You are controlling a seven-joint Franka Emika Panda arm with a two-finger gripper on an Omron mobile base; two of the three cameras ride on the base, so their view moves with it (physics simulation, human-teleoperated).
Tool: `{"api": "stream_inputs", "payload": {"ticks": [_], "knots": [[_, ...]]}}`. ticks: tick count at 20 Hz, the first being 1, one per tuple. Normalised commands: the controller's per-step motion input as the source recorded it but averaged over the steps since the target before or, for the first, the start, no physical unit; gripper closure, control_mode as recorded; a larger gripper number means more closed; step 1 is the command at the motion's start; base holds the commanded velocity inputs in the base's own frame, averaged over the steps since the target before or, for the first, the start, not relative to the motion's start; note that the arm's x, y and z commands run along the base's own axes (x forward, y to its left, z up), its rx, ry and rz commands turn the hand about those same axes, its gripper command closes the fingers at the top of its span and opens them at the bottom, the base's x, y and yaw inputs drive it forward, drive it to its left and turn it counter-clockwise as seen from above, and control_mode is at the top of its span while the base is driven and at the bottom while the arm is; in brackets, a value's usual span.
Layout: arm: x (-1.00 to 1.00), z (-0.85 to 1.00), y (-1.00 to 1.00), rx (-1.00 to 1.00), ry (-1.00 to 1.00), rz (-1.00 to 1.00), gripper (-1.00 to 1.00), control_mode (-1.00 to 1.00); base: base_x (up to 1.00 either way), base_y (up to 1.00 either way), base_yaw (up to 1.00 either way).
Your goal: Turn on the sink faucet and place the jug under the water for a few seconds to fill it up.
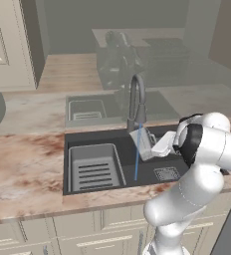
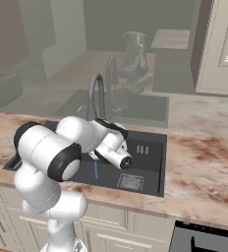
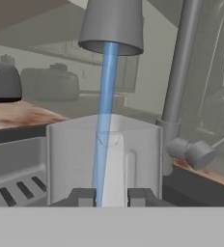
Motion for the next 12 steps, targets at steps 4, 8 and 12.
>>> {"api": "stream_inputs", "payload": {"ticks": [4,8,12], "knots": [[0.0,0.0,0.0,0.0,0.0,0.0,1.0,-1.0,0.0,0.0,0.0],[0.0,0.0,0.0,0.0,0.0,0.0,1.0,-1.0,0.0,0.0,0.0],[0.0,0.0,0.0,0.0,0.0,0.0,1.0,-1.0,0.0,0.0,0.0]]}}
